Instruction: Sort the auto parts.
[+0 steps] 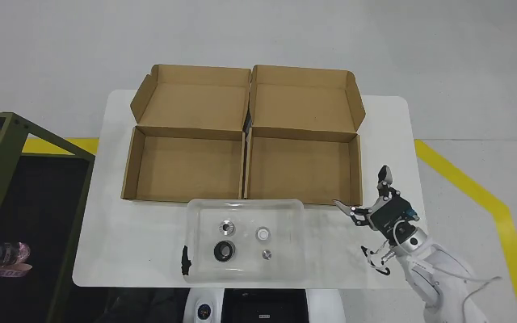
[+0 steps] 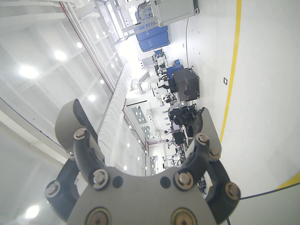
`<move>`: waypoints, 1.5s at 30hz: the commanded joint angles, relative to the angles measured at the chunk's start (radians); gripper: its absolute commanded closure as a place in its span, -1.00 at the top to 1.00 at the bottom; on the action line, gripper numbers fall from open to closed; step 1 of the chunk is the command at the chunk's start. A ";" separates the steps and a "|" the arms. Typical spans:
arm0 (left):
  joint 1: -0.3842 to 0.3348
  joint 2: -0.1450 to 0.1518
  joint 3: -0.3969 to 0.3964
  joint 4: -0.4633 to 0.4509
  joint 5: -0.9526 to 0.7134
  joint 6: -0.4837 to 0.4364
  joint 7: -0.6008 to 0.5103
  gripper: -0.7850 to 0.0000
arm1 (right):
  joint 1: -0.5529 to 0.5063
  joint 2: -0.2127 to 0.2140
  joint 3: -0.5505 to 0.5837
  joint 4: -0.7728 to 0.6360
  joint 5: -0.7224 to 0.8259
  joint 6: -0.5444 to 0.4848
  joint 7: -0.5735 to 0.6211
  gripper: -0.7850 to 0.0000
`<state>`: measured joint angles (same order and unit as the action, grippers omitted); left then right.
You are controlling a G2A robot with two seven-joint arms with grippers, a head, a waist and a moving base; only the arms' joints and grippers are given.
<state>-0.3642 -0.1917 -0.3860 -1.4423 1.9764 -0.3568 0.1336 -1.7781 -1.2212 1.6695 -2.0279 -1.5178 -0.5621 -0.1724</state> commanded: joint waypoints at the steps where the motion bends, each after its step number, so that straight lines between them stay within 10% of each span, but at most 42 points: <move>1: 0.000 0.000 0.000 0.000 0.000 0.000 0.000 1.00 | 0.006 0.004 -0.004 -0.008 0.011 -0.052 0.028 1.00; 19: 0.000 0.000 0.000 0.000 0.000 0.000 0.000 1.00 | 0.179 0.025 -0.244 -0.077 0.074 -0.368 0.345 1.00; 45: 0.000 0.000 0.000 0.000 0.000 0.000 0.000 1.00 | 0.364 0.032 -0.552 0.036 0.197 -0.395 0.696 1.00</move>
<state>-0.3642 -0.1917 -0.3860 -1.4423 1.9764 -0.3568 0.1336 -1.4194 -1.1892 1.1227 -1.9981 -1.3214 -0.9607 0.5208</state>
